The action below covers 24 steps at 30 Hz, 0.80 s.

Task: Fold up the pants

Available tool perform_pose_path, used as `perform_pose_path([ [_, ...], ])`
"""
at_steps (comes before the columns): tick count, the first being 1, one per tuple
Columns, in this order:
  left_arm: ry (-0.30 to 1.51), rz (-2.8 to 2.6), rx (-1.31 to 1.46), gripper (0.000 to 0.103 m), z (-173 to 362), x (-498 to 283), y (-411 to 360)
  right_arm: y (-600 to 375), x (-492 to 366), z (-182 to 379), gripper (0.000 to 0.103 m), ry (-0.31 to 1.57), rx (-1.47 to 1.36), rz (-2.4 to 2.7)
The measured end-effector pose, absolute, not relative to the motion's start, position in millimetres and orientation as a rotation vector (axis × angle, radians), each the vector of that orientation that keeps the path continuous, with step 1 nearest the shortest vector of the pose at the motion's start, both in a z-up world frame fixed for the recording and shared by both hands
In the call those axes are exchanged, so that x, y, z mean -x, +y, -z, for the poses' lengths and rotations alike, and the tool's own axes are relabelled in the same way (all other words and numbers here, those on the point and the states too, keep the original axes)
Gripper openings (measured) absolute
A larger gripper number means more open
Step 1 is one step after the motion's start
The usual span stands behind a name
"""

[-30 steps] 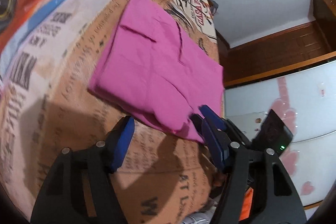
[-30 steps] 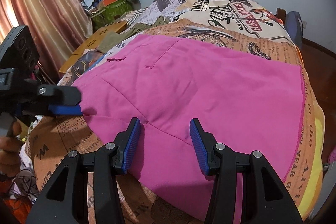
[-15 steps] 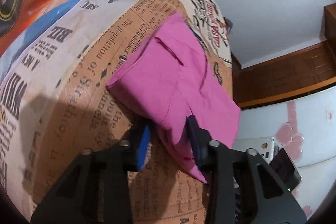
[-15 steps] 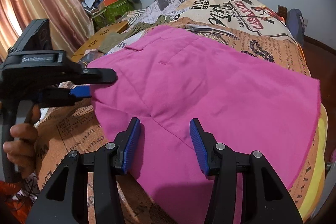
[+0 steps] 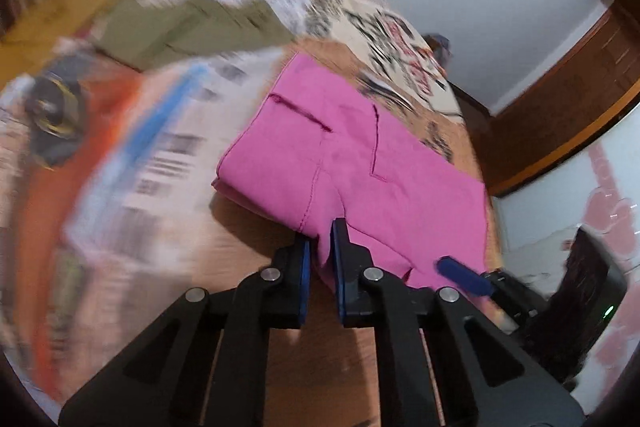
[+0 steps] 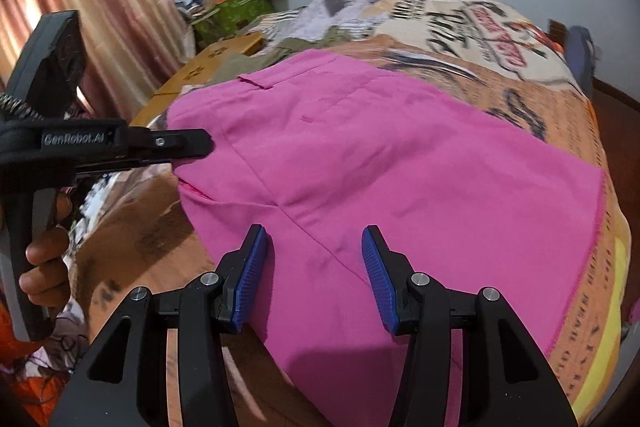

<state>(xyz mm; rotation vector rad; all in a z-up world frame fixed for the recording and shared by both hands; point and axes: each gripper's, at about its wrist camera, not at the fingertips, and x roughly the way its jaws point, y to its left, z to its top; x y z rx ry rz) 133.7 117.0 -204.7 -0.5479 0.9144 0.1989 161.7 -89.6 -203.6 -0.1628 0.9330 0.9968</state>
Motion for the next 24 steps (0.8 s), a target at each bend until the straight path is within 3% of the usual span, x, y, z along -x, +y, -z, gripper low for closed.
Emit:
perform_pose_path([
  [11,0.758,-0.36,0.099,0.01,166,-75,106,-70,-140,190,0.046,0.895,0.194,-0.998],
  [24,0.649,-0.144,-0.026,0.009,118,-105,48,-138,-149,209,0.046,0.939,0.087,-0.832],
])
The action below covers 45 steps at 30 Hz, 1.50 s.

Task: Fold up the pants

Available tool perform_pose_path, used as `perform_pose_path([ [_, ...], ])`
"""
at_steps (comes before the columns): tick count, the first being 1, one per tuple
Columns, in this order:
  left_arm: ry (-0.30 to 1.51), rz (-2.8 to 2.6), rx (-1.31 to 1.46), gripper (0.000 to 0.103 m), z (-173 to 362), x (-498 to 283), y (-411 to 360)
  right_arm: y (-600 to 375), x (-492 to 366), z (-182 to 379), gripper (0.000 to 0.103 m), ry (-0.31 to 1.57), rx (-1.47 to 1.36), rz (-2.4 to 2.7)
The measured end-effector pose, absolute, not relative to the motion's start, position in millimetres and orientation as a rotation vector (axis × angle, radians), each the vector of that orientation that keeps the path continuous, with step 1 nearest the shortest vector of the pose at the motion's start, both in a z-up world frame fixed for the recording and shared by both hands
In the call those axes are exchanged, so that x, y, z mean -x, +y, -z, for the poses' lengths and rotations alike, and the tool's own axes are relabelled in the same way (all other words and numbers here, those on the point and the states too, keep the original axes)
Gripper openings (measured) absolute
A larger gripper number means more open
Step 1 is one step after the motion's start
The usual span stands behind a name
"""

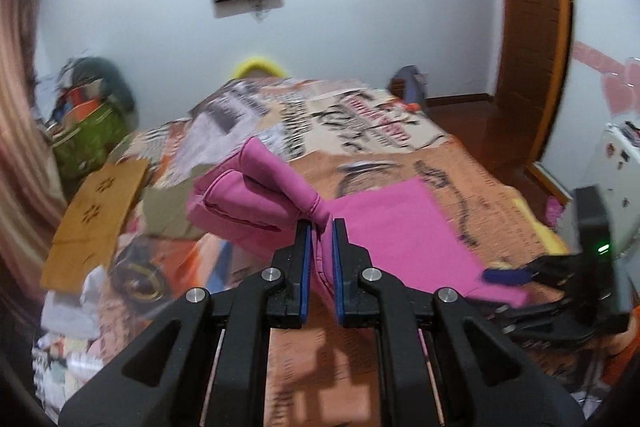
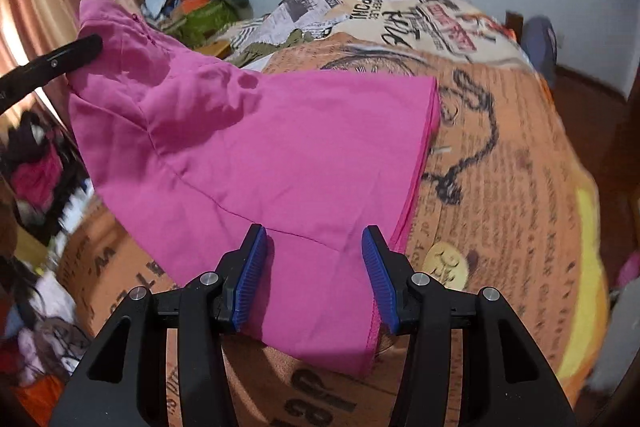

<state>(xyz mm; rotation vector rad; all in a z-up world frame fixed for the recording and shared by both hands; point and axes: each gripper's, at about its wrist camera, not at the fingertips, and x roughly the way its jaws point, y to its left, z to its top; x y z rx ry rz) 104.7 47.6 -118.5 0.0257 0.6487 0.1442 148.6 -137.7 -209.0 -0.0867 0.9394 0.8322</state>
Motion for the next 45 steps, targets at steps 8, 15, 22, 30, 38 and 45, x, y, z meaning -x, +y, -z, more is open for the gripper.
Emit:
perform_pose_path([
  [8,0.73,0.178,0.088,0.0,116,-134,12,-136,-146,212,0.047,0.917,0.053,-0.842],
  [15,0.783,0.112,0.121,0.0,126,-140,16,-141,-148,213,0.047,0.916,0.036,-0.862],
  [22,0.826,0.033,0.148,0.002,127,-129,53,-143,-147,210,0.048,0.917,0.044,-0.864],
  [30,0.932,0.195,0.02,0.046,138,-163,-2,-170,-144,204,0.048,0.908,0.036,-0.795],
  [38,1.102,0.257,-0.194,0.048,185,-190,-44,-180,-144,212,0.048,0.925,0.001,-0.79],
  [45,1.164,0.256,-0.319,0.052,208,-189,-46,-185,-146,218,0.048,0.936,-0.048,-0.809],
])
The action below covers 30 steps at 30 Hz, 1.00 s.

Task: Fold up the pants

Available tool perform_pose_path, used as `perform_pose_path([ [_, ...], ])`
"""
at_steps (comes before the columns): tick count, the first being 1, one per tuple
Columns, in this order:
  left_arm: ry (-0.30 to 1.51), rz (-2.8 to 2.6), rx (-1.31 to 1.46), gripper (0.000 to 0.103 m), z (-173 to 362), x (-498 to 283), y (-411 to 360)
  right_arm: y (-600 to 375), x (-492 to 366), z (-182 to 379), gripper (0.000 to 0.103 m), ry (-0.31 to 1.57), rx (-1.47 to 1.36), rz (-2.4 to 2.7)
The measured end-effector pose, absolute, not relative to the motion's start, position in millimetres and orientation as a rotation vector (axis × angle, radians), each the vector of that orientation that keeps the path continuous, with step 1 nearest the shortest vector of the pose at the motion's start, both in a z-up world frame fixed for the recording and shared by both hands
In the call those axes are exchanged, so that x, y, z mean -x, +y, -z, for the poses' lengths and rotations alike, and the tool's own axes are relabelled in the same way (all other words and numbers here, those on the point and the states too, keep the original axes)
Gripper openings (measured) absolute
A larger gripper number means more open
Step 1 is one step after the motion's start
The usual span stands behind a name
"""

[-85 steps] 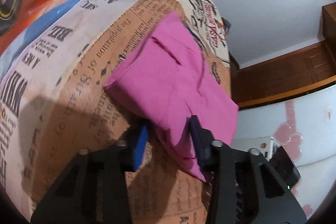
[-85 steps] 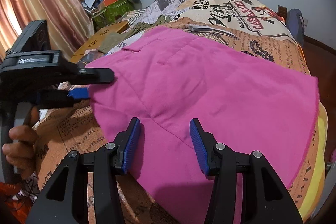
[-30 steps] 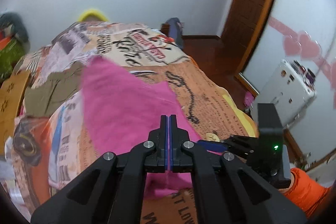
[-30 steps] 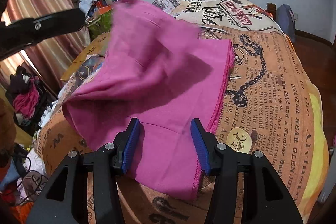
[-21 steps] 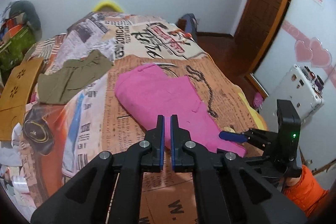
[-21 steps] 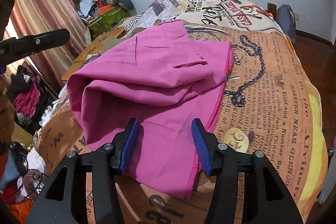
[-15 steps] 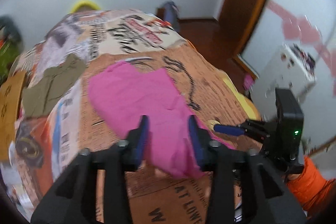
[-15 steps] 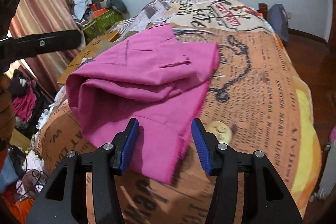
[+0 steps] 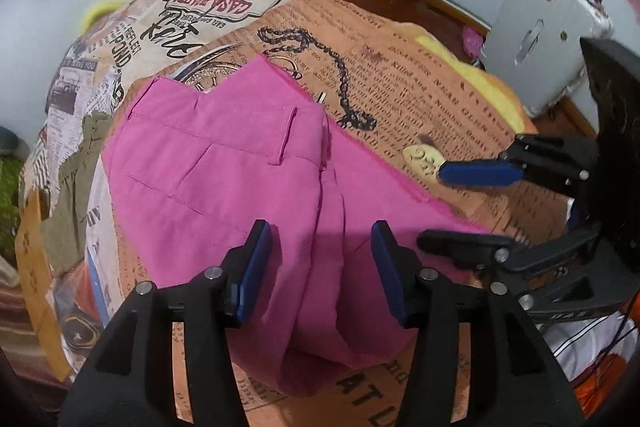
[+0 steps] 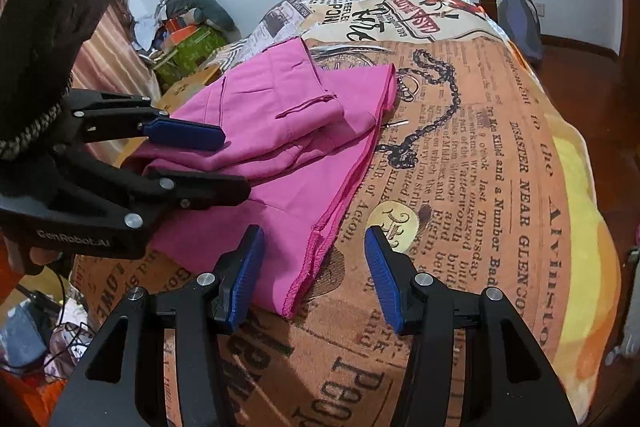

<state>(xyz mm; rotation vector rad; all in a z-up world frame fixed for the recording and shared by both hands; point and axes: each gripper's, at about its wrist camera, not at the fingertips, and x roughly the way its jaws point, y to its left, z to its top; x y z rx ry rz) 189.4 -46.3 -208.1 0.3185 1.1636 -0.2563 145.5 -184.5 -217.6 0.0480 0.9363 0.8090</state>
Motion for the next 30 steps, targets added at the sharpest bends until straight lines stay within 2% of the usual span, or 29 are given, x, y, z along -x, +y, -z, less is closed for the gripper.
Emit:
perform_pose_path([
  [9,1.143,0.201,-0.441,0.05,217,-190,-53,-187,-144,219,0.048,0.938,-0.063,-0.813],
  [11,1.15,0.172,-0.455,0.033,220,-197,-53,-186,-144,218,0.048,0.936,-0.061,-0.812],
  [16,1.174,0.196,-0.406,0.009,223,-211,-50,-186,-142,218,0.048,0.929,-0.054,-0.802],
  [17,1.162,0.206,-0.377,0.007,219,-211,-48,-186,-142,218,0.048,0.929,-0.053,-0.802],
  [25,1.047,0.336,-0.322,0.0,177,-182,-48,-186,-143,219,0.048,0.932,-0.046,-0.801],
  [30,0.989,0.364,-0.38,0.0,160,-157,-53,-186,-143,219,0.048,0.935,-0.046,-0.79],
])
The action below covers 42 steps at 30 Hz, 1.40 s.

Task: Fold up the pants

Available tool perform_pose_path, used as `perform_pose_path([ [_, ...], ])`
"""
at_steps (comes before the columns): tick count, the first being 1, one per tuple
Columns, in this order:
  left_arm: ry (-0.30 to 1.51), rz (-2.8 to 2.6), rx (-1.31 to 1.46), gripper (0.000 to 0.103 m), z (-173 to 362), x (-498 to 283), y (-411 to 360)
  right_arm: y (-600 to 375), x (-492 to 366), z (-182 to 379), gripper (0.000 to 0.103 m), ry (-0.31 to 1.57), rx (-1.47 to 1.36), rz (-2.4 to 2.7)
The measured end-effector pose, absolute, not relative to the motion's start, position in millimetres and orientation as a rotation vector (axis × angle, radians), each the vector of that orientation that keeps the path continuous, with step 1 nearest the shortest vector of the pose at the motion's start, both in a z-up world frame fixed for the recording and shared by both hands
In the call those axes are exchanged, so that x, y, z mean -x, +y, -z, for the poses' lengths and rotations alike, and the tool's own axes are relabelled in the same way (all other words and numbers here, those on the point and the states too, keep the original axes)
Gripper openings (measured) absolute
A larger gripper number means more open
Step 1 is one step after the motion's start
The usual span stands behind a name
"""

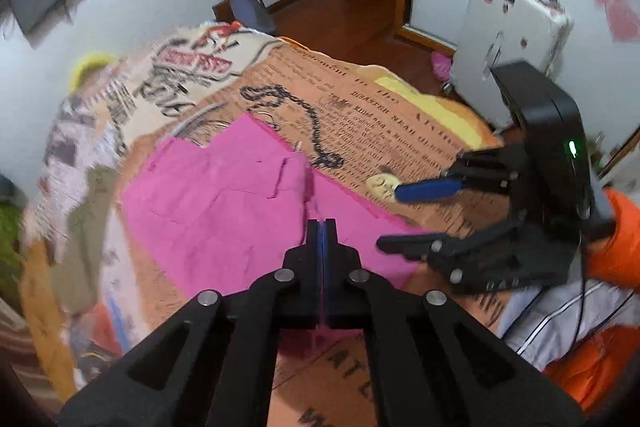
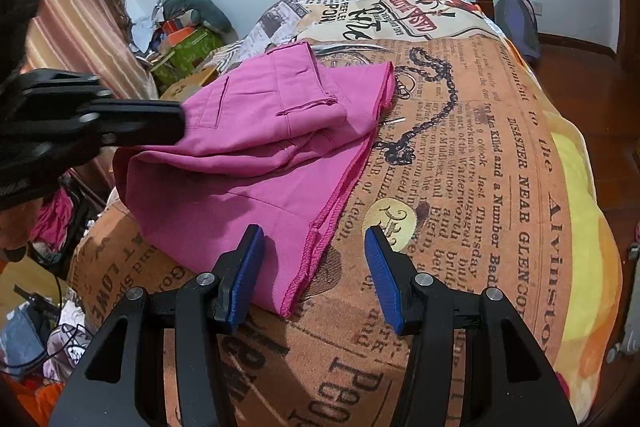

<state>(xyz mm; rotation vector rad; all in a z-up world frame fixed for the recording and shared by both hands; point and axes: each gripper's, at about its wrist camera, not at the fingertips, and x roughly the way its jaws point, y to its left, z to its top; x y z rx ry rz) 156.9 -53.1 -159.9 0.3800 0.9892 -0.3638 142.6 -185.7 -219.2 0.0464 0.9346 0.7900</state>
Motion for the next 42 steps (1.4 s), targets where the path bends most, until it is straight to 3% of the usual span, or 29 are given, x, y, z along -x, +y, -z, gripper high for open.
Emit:
perform_pose_path([
  [3,1.015,0.331,-0.395,0.006,165,-158,-53,-185,-143,219,0.048,0.934,-0.045,-0.784],
  [4,1.036,0.314,-0.393,0.019,168,-162,-53,-185,-143,219,0.048,0.935,-0.047,-0.782],
  [5,1.06,0.299,-0.388,0.04,173,-169,-54,-185,-143,220,0.048,0.937,-0.05,-0.78],
  [7,1.077,0.276,-0.364,0.061,181,-181,-53,-185,-143,220,0.048,0.939,-0.053,-0.777],
  [22,1.29,0.264,-0.413,0.06,235,-243,-67,-188,-147,225,0.049,0.944,-0.091,-0.795],
  [24,1.292,0.254,-0.441,0.053,238,-247,-70,-188,-148,225,0.049,0.945,-0.097,-0.796],
  [25,1.287,0.242,-0.461,0.044,239,-248,-70,-188,-148,225,0.049,0.944,-0.098,-0.797],
  [31,1.229,0.238,-0.49,0.028,238,-246,-68,-188,-151,226,0.049,0.944,-0.103,-0.807],
  [35,1.195,0.223,-0.45,0.02,230,-245,-64,-189,-151,225,0.049,0.943,-0.103,-0.806],
  [42,1.131,0.231,-0.388,0.016,203,-232,-54,-187,-150,224,0.049,0.942,-0.086,-0.794],
])
